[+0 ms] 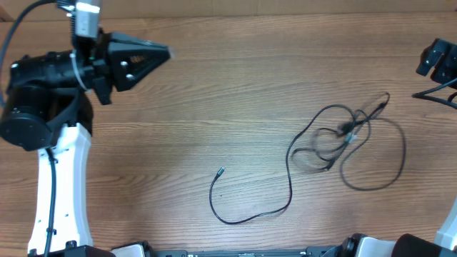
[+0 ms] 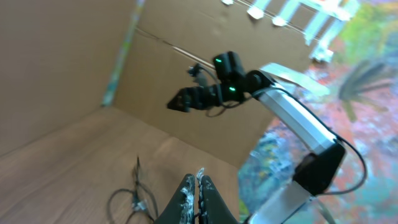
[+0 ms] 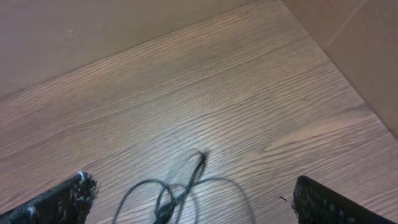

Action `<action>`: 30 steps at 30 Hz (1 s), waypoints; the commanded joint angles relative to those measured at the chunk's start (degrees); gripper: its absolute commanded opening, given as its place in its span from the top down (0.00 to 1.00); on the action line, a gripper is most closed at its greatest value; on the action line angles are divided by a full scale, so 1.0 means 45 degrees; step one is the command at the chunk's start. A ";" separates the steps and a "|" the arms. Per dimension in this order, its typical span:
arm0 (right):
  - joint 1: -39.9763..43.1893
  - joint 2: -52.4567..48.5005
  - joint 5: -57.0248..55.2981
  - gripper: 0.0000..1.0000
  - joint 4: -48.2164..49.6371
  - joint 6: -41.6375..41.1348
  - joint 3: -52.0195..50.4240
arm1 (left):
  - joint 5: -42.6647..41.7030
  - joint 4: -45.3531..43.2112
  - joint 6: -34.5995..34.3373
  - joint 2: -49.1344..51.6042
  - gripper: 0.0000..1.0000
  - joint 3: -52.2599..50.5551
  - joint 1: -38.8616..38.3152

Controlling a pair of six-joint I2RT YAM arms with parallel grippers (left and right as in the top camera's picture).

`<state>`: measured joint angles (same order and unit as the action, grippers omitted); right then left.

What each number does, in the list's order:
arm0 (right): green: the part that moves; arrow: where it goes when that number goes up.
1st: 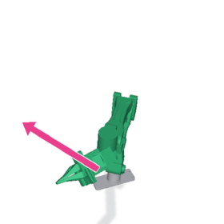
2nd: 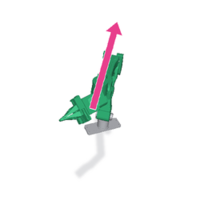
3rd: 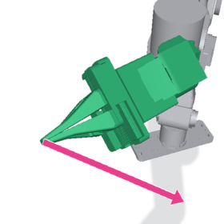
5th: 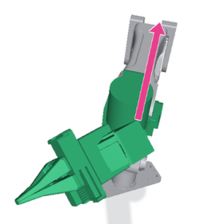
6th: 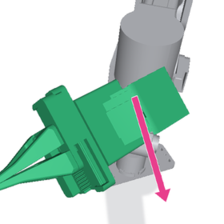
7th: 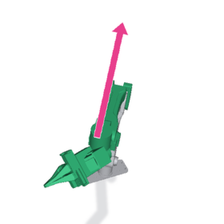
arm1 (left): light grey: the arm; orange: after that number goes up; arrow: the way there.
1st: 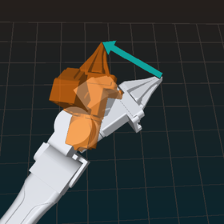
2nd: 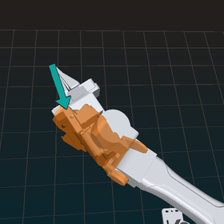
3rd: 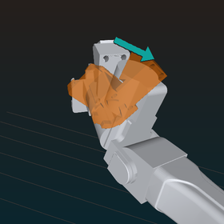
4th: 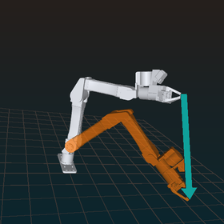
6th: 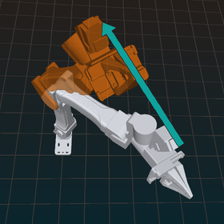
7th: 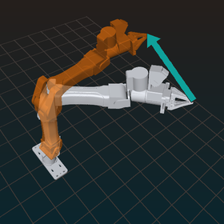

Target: Untangle cables

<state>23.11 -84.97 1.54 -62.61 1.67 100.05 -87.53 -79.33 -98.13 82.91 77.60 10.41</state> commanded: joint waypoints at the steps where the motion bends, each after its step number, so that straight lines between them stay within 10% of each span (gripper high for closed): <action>1: -0.0049 -0.0005 0.0500 0.00 0.0068 -0.0034 -0.0083 | -0.0282 -0.0097 -0.0209 -0.0291 0.96 0.0291 0.0301; 10: -0.0044 -0.0010 0.0529 0.00 -0.0330 0.0010 -0.0112 | -0.0665 -0.0097 0.0078 -0.0121 0.96 -0.0049 -0.0743; 17: 0.0131 -0.0058 0.0544 0.00 -0.0597 -0.0840 -0.0330 | -0.0661 -0.0087 0.1321 0.0806 0.73 -0.1151 -0.2647; 21: 0.0661 -0.0078 0.1287 0.00 -0.0675 -0.1078 -0.0330 | -0.0617 -0.0087 0.2307 0.1880 0.38 -0.1831 -0.3983; 22: 0.0865 -0.0078 0.1632 0.00 -0.0714 -0.1064 -0.0330 | -0.0510 -0.0083 0.2404 0.2215 0.08 -0.1904 -0.4274; 23: 0.1093 -0.0078 0.1953 0.00 -0.0787 -0.1030 -0.0330 | -0.0287 -0.0053 0.2414 0.2739 0.00 -0.1914 -0.4624; 30: 0.1744 -0.0078 0.2254 0.00 -0.1132 -0.0937 -0.0330 | 0.3298 0.3993 0.2438 0.4643 0.00 -0.1914 -0.5610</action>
<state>30.74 -85.14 10.04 -67.64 -2.20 98.89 -82.72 -65.45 -89.27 101.95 69.32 -13.87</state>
